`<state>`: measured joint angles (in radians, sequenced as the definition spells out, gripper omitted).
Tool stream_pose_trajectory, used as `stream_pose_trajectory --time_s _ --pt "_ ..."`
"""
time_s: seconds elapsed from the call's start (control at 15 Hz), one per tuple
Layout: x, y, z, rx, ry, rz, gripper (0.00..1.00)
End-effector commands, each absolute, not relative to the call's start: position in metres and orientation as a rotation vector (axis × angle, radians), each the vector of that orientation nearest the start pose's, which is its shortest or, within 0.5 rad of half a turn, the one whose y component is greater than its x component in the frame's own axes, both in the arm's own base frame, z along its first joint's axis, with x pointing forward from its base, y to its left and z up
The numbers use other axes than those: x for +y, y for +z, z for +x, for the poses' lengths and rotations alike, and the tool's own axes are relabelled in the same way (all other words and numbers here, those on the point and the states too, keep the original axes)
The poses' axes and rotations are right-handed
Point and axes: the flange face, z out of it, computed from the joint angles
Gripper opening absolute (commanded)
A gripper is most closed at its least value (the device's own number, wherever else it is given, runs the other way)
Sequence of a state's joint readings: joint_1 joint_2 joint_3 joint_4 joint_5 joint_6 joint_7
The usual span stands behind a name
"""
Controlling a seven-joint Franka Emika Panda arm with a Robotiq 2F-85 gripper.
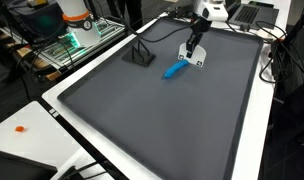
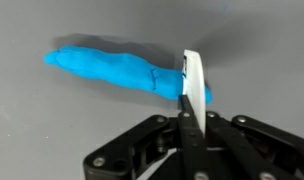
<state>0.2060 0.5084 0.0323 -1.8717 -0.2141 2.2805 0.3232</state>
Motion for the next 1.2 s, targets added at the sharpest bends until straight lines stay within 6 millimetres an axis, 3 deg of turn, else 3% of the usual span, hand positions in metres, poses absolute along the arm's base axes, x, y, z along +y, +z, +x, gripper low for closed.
stream_pose_trajectory --time_s 0.0,0.33,1.13 --pt "0.132 0.211 0.608 -0.127 0.1 -3.314 0.01" --pt "0.129 0.206 0.603 -0.133 0.115 -3.284 0.01" --pt "0.142 0.226 0.6 -0.153 0.185 -3.12 0.01"
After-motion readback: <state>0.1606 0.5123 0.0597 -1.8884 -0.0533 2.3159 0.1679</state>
